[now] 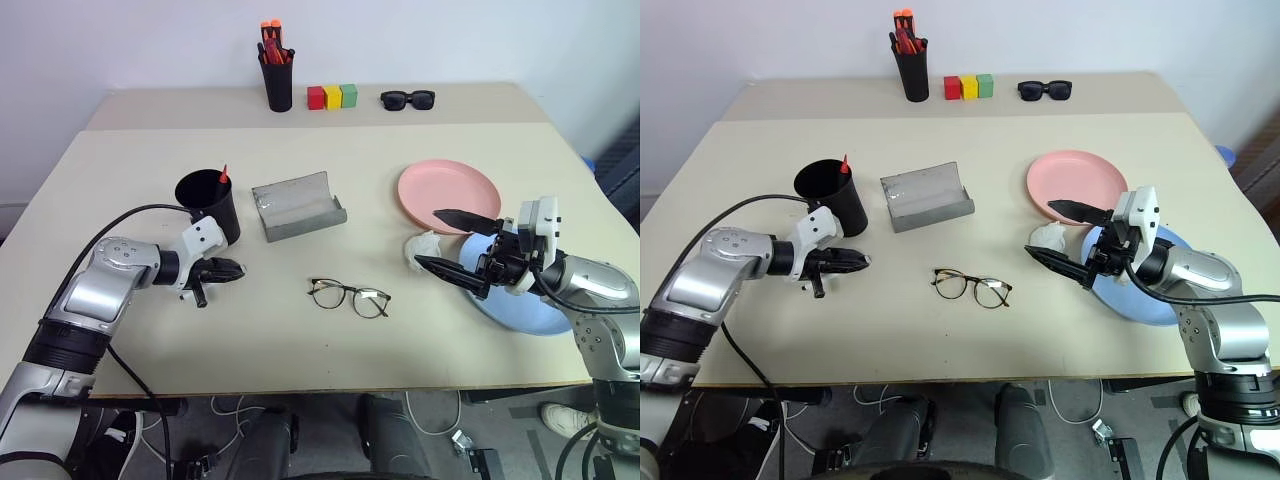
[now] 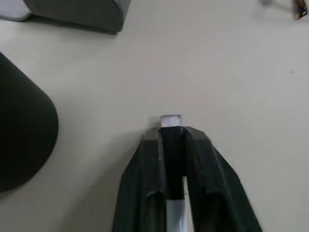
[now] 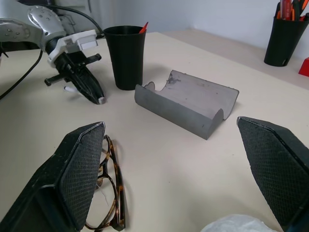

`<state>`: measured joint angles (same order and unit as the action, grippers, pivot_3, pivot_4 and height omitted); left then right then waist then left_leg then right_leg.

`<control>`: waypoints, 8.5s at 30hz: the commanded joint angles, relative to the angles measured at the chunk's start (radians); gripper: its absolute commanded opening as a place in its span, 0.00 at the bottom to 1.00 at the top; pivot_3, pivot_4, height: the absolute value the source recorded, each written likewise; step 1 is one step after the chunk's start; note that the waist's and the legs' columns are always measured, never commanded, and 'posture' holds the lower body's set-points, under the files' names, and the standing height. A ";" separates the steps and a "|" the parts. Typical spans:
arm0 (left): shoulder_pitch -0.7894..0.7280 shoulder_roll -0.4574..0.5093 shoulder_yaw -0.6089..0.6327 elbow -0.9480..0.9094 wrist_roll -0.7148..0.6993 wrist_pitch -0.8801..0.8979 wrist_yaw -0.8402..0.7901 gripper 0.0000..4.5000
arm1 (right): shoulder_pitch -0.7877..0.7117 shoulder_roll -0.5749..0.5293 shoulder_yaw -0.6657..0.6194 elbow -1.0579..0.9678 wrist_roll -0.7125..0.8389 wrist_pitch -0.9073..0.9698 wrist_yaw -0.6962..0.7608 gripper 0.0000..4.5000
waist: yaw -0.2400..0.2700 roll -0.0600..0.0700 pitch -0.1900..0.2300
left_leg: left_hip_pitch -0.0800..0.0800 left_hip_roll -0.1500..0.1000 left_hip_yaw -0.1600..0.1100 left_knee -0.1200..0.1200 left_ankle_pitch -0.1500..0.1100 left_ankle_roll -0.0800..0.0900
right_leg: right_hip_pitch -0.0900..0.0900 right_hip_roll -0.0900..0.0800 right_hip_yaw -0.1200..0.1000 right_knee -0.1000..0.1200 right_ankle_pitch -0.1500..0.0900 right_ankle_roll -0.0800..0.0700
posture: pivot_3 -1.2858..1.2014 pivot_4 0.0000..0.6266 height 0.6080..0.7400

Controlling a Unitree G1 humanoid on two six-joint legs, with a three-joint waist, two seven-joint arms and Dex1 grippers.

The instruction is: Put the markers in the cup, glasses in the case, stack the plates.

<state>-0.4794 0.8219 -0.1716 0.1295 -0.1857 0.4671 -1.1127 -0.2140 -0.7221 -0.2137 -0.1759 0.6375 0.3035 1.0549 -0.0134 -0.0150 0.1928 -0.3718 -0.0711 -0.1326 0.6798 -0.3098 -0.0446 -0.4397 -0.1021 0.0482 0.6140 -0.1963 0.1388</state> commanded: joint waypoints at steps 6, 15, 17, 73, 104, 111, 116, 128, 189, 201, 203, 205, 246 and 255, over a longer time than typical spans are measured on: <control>0.034 0.058 0.050 -0.106 -0.058 0.094 -0.058 0.00 | -0.016 -0.003 -0.028 -0.019 0.003 -0.019 -0.002 1.00 | -0.002 0.000 0.000 | 0.000 0.000 0.000 0.000 0.000 0.000 | 0.000 0.000 0.000 0.000 0.000 0.000 | 0.52 0.24 1.00; 0.019 0.079 0.197 -0.237 -0.214 0.140 -0.093 0.00 | 0.037 -0.050 -0.040 -0.067 0.078 0.055 0.082 1.00 | 0.001 0.000 0.000 | 0.000 0.000 0.000 0.000 0.000 0.000 | 0.000 0.000 0.000 0.000 0.000 0.000 | 0.52 0.24 1.00; 0.011 0.067 0.229 -0.251 -0.225 0.090 -0.083 0.00 | 0.050 -0.062 -0.044 -0.081 0.111 0.084 0.101 1.00 | 0.000 0.000 0.000 | 0.000 0.000 0.000 0.000 0.000 0.000 | 0.000 0.000 0.000 0.000 0.000 0.000 | 0.52 0.24 1.00; -0.197 -0.374 0.480 0.273 -0.222 -0.684 0.408 0.99 | 0.004 -0.022 -0.039 -0.052 0.067 0.063 0.042 1.00 | 0.004 0.000 0.000 | 0.000 -0.001 0.000 0.001 0.000 0.000 | 0.000 0.000 0.000 -0.001 0.000 0.001 | 0.52 0.24 1.00; -0.320 -0.469 -0.033 0.088 -0.056 0.069 0.395 0.99 | 0.021 -0.052 -0.081 0.004 0.003 0.008 0.037 1.00 | 0.004 0.000 0.000 | 0.000 -0.001 0.000 0.001 0.000 0.000 | 0.001 0.000 0.000 -0.001 0.000 0.001 | 0.52 0.24 1.00; -0.327 -0.491 -0.079 0.143 0.021 0.092 0.395 0.99 | 0.016 -0.052 -0.077 0.002 -0.002 0.007 0.027 1.00 | 0.001 0.000 0.000 | 0.000 -0.001 0.000 0.001 0.000 0.000 | 0.001 0.000 0.000 -0.001 0.000 0.001 | 0.52 0.24 1.00; -0.311 -0.497 -0.077 0.150 0.040 0.107 0.403 0.99 | 0.019 -0.055 -0.081 0.004 -0.005 0.004 0.026 1.00 | 0.003 0.000 0.000 | 0.000 -0.001 0.000 0.001 0.000 0.000 | 0.001 0.000 0.000 -0.001 0.000 0.001 | 0.52 0.24 1.00; -0.301 -0.501 -0.081 0.165 0.064 0.097 0.369 0.01 | 0.014 -0.051 -0.083 0.012 -0.016 -0.006 0.023 1.00 | 0.003 0.000 0.000 | 0.000 -0.001 0.000 0.001 0.000 0.000 | 0.001 0.000 0.000 -0.001 0.000 0.001 | 0.52 0.24 1.00; -0.316 -0.428 0.061 0.046 -0.134 -0.206 -0.136 0.99 | 0.009 -0.039 -0.067 0.014 -0.026 -0.015 0.028 1.00 | 0.000 0.000 0.000 | 0.000 -0.001 0.000 0.002 0.000 0.000 | 0.000 0.000 0.000 0.000 0.000 0.001 | 0.52 0.24 1.00; -0.055 -0.182 0.253 -0.393 -0.401 0.189 -0.045 0.99 | 0.004 -0.074 -0.055 -0.061 0.013 0.102 0.010 1.00 | -0.004 0.001 0.000 | 0.000 0.000 0.000 0.000 0.000 0.000 | -0.001 0.000 0.001 0.001 0.000 0.000 | 0.52 0.24 1.00; 0.061 -0.099 0.330 -0.420 -0.406 0.149 -0.086 0.99 | -0.009 -0.075 -0.031 -0.139 0.021 0.157 -0.032 1.00 | -0.004 0.001 0.000 | 0.000 0.000 0.000 0.001 0.000 0.000 | 0.000 0.000 0.001 0.001 0.000 0.000 | 0.52 0.24 1.00; 0.141 -0.055 0.387 -0.430 -0.407 0.097 -0.103 0.99 | -0.025 -0.069 -0.002 -0.206 0.027 0.206 -0.075 1.00 | -0.002 0.001 0.000 | 0.000 0.000 0.000 0.000 0.000 0.000 | -0.001 0.000 0.001 0.001 0.000 0.000 | 0.52 0.24 1.00; 0.357 0.057 0.473 -0.184 -0.375 -0.261 -0.234 1.00 | -0.296 0.070 0.607 -0.375 -0.323 0.796 -0.426 0.39 | -0.002 0.001 0.000 | -0.001 0.000 0.000 -0.001 0.000 0.000 | -0.002 0.000 0.000 -0.001 0.000 0.000 | 0.52 0.24 1.00; 0.371 0.051 0.469 -0.147 -0.367 -0.315 -0.258 1.00 | -0.287 0.051 0.627 -0.366 -0.350 0.770 -0.416 0.01 | -0.001 0.001 0.000 | -0.001 0.001 0.000 -0.001 0.000 0.000 | -0.002 0.000 0.000 -0.001 0.000 0.000 | 0.52 0.24 1.00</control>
<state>-0.1101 0.8655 0.2883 -0.0146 -0.5533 0.1681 -1.3629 -0.5053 -0.6580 0.4055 -0.5355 0.2963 1.0812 0.6335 -0.0146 -0.0142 0.1924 -0.3729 -0.0705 -0.1324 0.6793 -0.3099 -0.0442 -0.4413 -0.1023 0.0480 0.6126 -0.1962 0.1388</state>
